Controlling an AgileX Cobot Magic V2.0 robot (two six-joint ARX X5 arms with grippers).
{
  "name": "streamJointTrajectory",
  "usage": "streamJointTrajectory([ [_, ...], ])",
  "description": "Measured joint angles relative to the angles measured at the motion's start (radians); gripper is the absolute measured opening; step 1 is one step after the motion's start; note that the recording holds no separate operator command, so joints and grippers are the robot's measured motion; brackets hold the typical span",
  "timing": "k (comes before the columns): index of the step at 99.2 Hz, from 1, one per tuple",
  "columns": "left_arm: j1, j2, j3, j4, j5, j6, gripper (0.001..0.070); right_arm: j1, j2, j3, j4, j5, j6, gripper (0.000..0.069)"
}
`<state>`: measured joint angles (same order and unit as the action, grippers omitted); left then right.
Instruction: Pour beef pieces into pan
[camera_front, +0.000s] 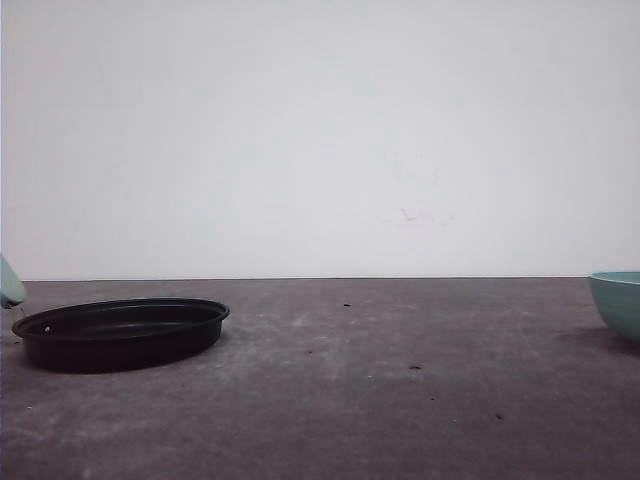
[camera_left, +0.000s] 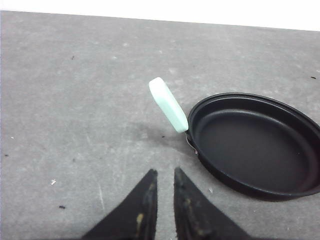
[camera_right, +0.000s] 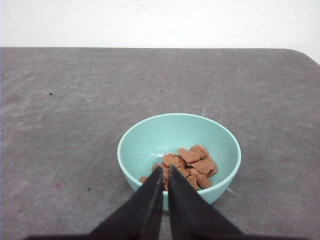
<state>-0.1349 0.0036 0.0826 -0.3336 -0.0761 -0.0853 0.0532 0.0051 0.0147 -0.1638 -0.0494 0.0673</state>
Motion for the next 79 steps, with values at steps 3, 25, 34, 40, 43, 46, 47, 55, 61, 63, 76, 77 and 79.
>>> streamJointTrajectory([
  [3, 0.0, 0.0, 0.0, 0.0, 0.0, 0.0, 0.0033, 0.0, 0.0, 0.0, 0.0, 0.0, 0.0, 0.0015],
  [25, 0.0, 0.0, 0.0, 0.0, 0.005, -0.006, 0.0033, 0.0, 0.0, 0.0, -0.005, -0.002, 0.043, 0.0015],
  [34, 0.0, 0.0, 0.0, 0.0, 0.021, -0.063, 0.0033, 0.0, 0.0, 0.0, -0.005, 0.0, 0.074, 0.0015],
  [40, 0.0, 0.0, 0.0, 0.0, 0.023, -0.126, 0.0033, 0.0, 0.0, 0.0, -0.006, 0.005, 0.091, 0.0015],
  [43, 0.0, 0.0, 0.0, 0.0, 0.023, -0.158, 0.0033, 0.0, 0.0, 0.0, -0.006, 0.01, 0.097, 0.0015],
  [46, 0.0, 0.0, 0.0, 0.0, 0.023, -0.193, 0.0033, 0.0, 0.0, 0.0, -0.007, 0.016, 0.101, 0.0014],
  [47, 0.0, 0.0, 0.0, 0.0, 0.023, -0.201, 0.0033, 0.0, 0.0, 0.0, -0.007, 0.018, 0.103, 0.0014],
  [55, 0.0, 0.0, 0.0, 0.0, 0.023, -0.249, 0.0033, 0.0, 0.0, 0.0, -0.008, 0.024, 0.111, 0.0012],
  [61, 0.0, 0.0, 0.0, 0.0, 0.023, -0.267, 0.0033, 0.0, 0.0, 0.0, -0.008, 0.027, 0.113, 0.0012],
  [63, 0.0, 0.0, 0.0, 0.0, 0.023, -0.272, 0.0033, 0.0, 0.0, 0.0, -0.008, 0.027, 0.113, 0.0012],
  [76, 0.0, 0.0, 0.0, 0.0, 0.023, -0.277, 0.0033, 0.0, 0.001, 0.0, -0.008, 0.027, 0.105, 0.0012],
  [77, 0.0, 0.0, 0.0, 0.0, 0.023, -0.277, 0.0033, 0.0, 0.002, 0.0, -0.008, 0.027, 0.104, 0.0012],
  [79, 0.0, 0.0, 0.0, 0.0, 0.023, -0.275, 0.0033, 0.0, 0.003, 0.0, -0.008, 0.027, 0.1, 0.0012],
])
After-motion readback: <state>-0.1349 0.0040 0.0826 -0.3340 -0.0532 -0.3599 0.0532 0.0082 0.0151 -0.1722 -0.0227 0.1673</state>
